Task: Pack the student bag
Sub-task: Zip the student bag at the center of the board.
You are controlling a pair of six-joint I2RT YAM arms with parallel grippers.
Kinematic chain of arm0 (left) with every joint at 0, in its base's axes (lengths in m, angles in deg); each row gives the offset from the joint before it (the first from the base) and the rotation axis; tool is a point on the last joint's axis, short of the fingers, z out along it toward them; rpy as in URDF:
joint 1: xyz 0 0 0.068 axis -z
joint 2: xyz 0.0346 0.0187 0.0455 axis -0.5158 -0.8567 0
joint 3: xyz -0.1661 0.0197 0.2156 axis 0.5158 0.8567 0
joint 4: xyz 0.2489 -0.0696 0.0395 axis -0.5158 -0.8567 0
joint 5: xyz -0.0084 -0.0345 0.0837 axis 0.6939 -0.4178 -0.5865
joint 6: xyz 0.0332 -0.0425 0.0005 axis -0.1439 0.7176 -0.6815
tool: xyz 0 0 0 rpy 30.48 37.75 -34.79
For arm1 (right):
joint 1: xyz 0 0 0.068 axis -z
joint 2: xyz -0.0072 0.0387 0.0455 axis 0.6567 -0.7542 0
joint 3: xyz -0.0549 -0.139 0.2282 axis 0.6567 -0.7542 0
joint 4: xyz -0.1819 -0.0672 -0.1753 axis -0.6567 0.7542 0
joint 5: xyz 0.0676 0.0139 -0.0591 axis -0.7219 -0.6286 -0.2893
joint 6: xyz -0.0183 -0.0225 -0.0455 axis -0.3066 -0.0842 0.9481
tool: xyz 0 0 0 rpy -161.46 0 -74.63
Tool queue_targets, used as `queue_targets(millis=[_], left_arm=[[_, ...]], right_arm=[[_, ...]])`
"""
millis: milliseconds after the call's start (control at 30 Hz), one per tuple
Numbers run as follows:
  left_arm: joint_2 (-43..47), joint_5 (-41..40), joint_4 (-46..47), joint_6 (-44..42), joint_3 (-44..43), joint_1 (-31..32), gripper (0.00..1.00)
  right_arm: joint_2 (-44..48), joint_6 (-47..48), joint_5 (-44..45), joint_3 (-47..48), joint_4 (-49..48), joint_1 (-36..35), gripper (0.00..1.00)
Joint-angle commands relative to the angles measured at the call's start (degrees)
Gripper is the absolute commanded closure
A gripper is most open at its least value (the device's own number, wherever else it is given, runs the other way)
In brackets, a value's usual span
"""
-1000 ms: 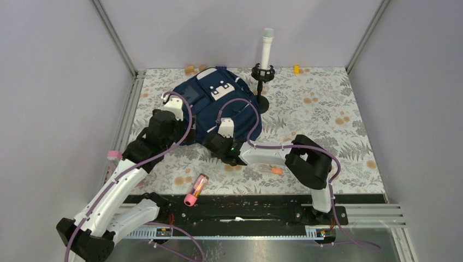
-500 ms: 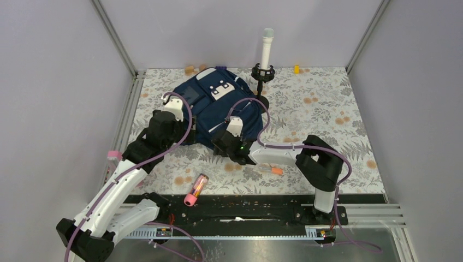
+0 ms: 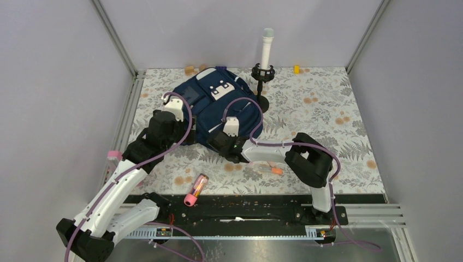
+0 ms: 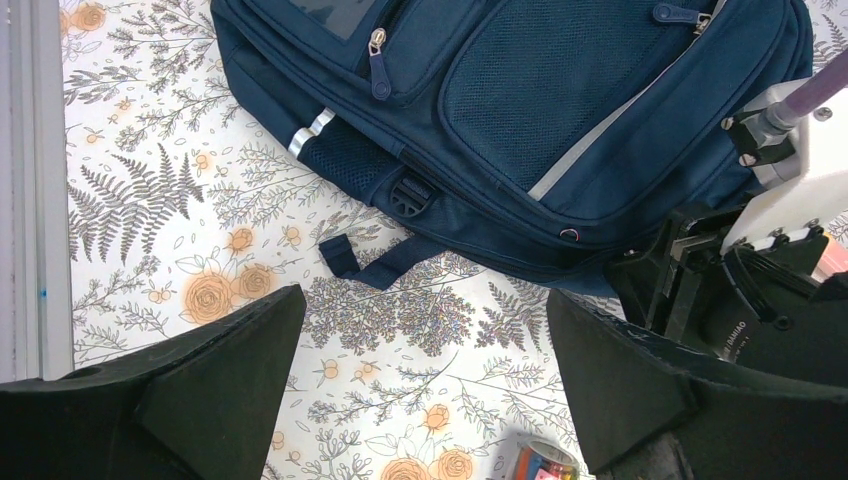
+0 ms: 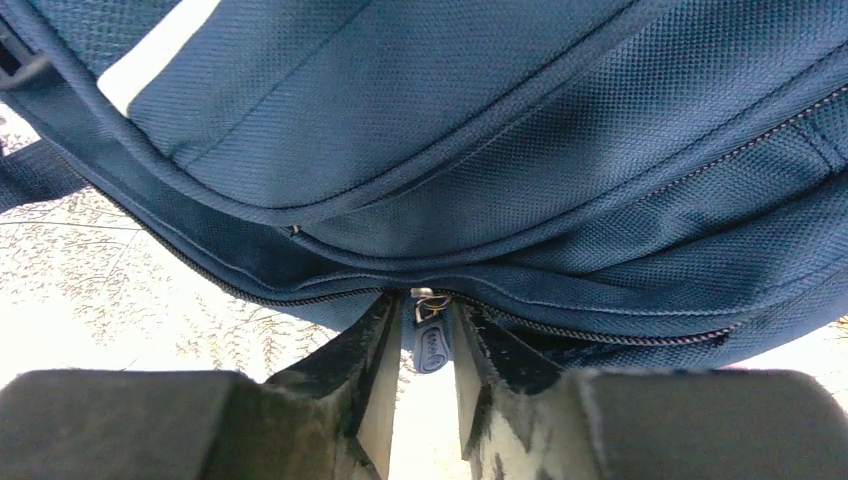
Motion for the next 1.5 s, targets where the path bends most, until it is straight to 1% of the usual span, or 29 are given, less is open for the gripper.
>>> queue_targets(millis=[0,33,67,133,167,200,367,467,567,667,800,867,1000,1133,1233,1367,1433,1467], left_arm=[[1.2,1.1,3.0,-1.1,0.1,-0.3,0.01],[1.2,1.2,3.0,-1.2,0.2,-0.3,0.01],[1.2,1.3,3.0,-1.3,0.2,-0.3,0.01],[1.0,1.9,3.1,-1.6,0.3,-0.3,0.01],[1.0,2.3,3.3,-1.8,0.4,-0.3,0.01],[0.9,2.8,3.4,-2.0,0.5,-0.3,0.01],[-0.6,5.0,4.1,-3.5,1.3,-0.2,0.01],[-1.8,7.8,5.5,-5.5,2.8,-0.2,0.01],[-2.7,10.6,6.5,-8.2,4.5,-0.2,0.01],[-2.6,13.0,8.8,-12.0,6.7,-0.2,0.01],[-3.4,16.4,12.1,-14.4,9.0,0.1,0.02],[-5.4,19.1,12.8,-16.2,8.6,1.5,0.03],[-11.7,18.5,13.8,-20.7,7.6,5.9,0.07],[-17.4,18.0,12.3,-22.2,6.3,8.2,0.11],[-18.1,17.7,14.5,-25.2,7.2,10.9,0.11],[-18.6,19.2,19.3,-27.9,9.2,11.7,0.12],[-19.3,20.3,20.9,-28.5,9.8,11.9,0.19],[-19.8,21.0,21.2,-28.6,9.7,12.1,0.24]], right_arm=[[-2.8,0.5,4.4,1.3,1.5,1.0,0.75],[-2.7,0.3,4.5,1.0,1.4,1.1,0.78],[-2.4,0.2,4.5,0.6,1.1,1.1,0.84],[-1.5,0.3,4.4,-0.6,-0.2,1.1,0.91],[-0.7,0.7,4.0,-1.3,-1.2,1.1,0.97],[0.3,1.0,3.4,-2.2,-2.3,1.2,1.0],[5.1,4.8,-3.1,-5.9,-7.1,2.4,1.0],[7.7,7.5,-11.6,-8.1,-9.5,4.6,1.0],[10.2,9.5,-20.8,-11.6,-15.6,7.3,1.0],[12.2,10.8,-28.1,-14.6,-19.5,9.2,1.0],[15.2,12.3,-36.2,-18.0,-24.3,10.8,1.0],[16.6,13.4,-38.8,-18.6,-25.2,11.3,1.0],[18.0,14.4,-44.7,-19.4,-25.8,12.4,1.0],[19.7,14.7,-48.4,-21.3,-26.9,13.3,1.0],[20.9,14.9,-50.2,-22.5,-27.6,13.8,1.0],[21.6,13.6,-52.8,-24.2,-30.2,14.3,1.0],[21.5,12.5,-54.0,-24.8,-32.0,14.5,1.0],[21.4,12.1,-54.5,-24.9,-32.5,14.5,1.0]])
